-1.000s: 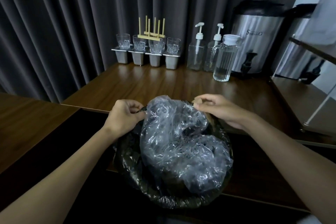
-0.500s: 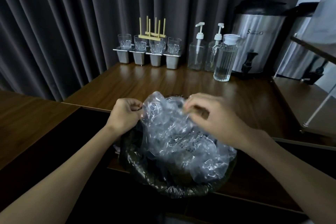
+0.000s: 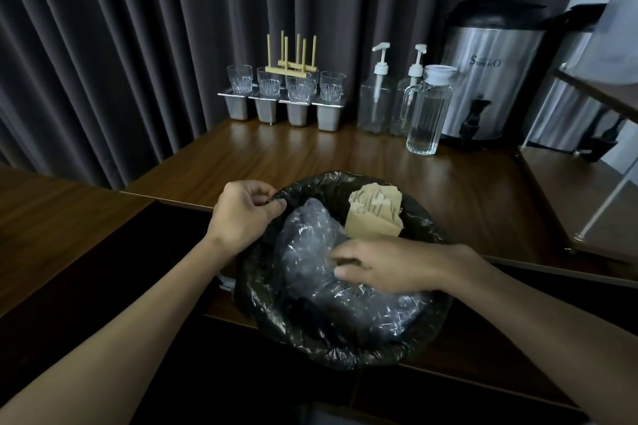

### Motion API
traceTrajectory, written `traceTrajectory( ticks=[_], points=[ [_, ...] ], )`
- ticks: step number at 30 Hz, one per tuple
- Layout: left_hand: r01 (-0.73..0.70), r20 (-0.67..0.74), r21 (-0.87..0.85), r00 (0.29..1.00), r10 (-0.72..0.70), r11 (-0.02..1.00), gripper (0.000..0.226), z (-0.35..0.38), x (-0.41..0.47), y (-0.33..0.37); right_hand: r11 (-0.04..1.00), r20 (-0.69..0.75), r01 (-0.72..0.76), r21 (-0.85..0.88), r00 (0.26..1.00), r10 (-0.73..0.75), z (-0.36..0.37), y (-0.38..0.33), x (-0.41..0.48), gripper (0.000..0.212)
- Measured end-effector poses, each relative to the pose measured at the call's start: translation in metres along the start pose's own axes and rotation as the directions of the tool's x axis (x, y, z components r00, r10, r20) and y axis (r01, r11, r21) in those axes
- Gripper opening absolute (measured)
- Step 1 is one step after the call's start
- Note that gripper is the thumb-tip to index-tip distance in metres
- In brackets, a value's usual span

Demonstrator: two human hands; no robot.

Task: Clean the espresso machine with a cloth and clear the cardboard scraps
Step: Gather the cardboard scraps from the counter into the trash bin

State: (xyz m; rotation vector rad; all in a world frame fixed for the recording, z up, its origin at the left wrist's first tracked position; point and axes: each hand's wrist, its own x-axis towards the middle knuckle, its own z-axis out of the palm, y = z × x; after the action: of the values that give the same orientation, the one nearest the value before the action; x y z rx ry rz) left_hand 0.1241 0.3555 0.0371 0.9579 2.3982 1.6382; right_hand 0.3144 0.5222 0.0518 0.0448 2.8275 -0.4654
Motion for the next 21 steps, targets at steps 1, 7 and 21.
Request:
traceTrajectory(
  ticks=[1, 7, 21],
  points=[
    [-0.003, -0.001, 0.006, 1.0, 0.003, 1.0, 0.014, -0.001, 0.0, -0.001, 0.999, -0.13, 0.027, -0.034, 0.991, -0.032, -0.004, -0.001, -0.003, 0.037],
    [0.0, -0.027, 0.052, 1.0, 0.001, 0.999, 0.015, -0.008, -0.001, -0.004, 0.978, -0.552, -0.153, -0.139, 0.832, 0.052, -0.027, 0.009, -0.012, 0.041],
    [0.076, -0.14, 0.016, 0.987, -0.073, 0.997, 0.015, -0.039, -0.017, -0.023, 0.983, -0.111, 0.0, 0.184, 0.994, 0.02, 0.003, -0.012, 0.025, 0.059]
  ],
)
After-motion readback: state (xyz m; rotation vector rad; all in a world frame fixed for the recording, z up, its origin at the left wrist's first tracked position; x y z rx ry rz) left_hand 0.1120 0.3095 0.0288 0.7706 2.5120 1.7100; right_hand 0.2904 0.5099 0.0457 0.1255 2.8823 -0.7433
